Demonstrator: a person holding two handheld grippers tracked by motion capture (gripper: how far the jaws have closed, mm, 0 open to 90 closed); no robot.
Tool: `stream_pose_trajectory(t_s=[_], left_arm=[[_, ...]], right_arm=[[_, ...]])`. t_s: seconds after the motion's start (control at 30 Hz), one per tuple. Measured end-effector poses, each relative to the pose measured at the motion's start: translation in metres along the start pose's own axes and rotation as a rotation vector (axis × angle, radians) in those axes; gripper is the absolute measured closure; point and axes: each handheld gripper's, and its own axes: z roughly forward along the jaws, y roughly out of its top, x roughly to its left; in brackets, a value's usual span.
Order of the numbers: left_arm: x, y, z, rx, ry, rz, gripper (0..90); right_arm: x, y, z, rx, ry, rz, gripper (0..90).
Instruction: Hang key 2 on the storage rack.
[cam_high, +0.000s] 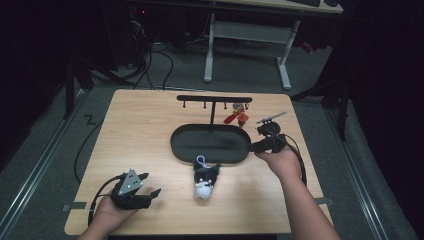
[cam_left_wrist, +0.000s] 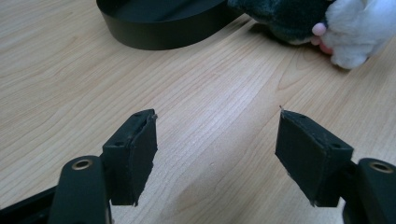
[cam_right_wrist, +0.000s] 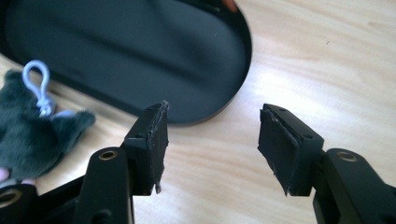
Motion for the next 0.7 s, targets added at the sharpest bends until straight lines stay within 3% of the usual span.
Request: stream_pose_trajectory(t_s=[0.43, 0.6, 0.7], left_arm=[[-0.013, 0.013, 0.01, -0.021, -0.01, 0.019, 30.9], [-0.018, 0.014, 0.015, -0.01, -0.018, 0.031, 30.9], [-0.02, 0.014, 0.016, -0.008, -0.015, 0.024, 30.9]], right_arm=[[0.009, -0.097, 0.009, -0.186, 0.003, 0.005, 43.2], [0.007, -0.136, 0.013, -0.272, 0.006, 0.013, 43.6], [0.004, -0.156, 0.013, -0.327, -0.019, 0.022, 43.9]])
